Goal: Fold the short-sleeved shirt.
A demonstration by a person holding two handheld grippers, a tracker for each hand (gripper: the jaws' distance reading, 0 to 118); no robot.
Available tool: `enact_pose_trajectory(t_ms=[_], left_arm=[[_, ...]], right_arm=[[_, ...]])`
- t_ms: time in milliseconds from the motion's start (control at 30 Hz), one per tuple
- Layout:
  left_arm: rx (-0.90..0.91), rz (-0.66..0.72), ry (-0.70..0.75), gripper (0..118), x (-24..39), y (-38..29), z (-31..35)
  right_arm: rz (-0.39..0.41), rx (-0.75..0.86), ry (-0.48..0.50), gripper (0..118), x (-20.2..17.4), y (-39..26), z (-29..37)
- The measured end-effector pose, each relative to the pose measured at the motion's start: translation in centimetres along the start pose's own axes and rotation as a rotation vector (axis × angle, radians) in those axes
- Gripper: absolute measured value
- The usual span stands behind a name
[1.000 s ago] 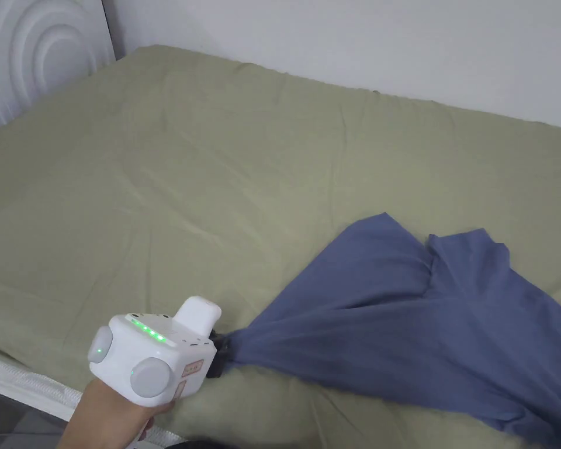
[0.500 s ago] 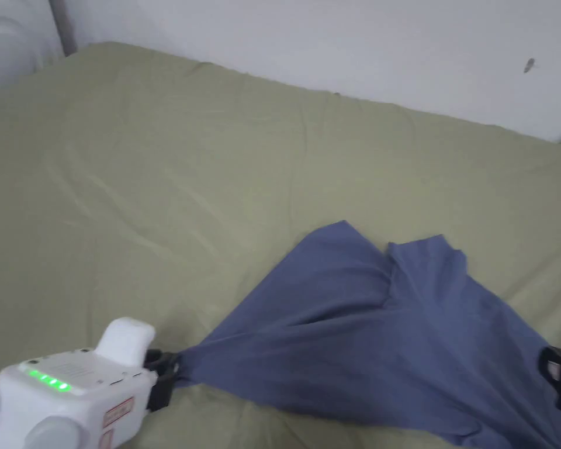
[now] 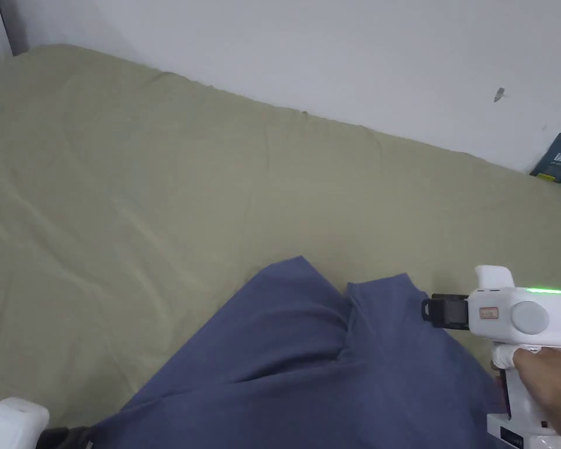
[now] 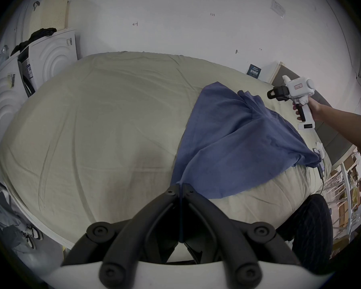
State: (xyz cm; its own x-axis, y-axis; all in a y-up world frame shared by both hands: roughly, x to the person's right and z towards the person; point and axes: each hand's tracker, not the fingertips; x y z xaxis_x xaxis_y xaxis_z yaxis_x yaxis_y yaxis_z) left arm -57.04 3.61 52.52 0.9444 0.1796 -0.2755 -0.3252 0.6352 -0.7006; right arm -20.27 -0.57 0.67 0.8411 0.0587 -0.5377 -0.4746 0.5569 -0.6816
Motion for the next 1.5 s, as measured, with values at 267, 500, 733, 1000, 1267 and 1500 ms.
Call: enact_pose_trajectory(t_ms=[267, 500, 733, 1000, 1267, 1500], left_arm=[[-0.019, -0.018, 0.006, 0, 0.8, 0.9, -0.5], [-0.013, -0.032, 0.006, 0, 1.1, 1.2, -0.7], [0.02, 0.003, 0.01, 0, 0.8, 2.1, -0.5], [0.188, 0.066, -0.062, 0, 0.5, 9.6, 1.3], [0.391, 0.009, -0.089, 0, 2.5, 21.8, 4.7], [0.522, -0.061, -0.075, 0, 6.5, 33.9, 8.6]], right_arm=[[-0.018, -0.123, -0.03, 92, -0.6, -4.3, 0.7], [-0.103, -0.085, 0.061, 2, 0.3, -3.7, 3.1], [-0.15, 0.082, 0.133, 2, 0.8, -3.4, 10.0], [-0.216, 0.314, 0.204, 2, 2.1, -3.2, 23.3], [-0.261, 0.559, 0.164, 2, 4.7, 0.1, 36.3], [-0.29, 0.755, 0.099, 2, 7.3, 7.3, 44.5]])
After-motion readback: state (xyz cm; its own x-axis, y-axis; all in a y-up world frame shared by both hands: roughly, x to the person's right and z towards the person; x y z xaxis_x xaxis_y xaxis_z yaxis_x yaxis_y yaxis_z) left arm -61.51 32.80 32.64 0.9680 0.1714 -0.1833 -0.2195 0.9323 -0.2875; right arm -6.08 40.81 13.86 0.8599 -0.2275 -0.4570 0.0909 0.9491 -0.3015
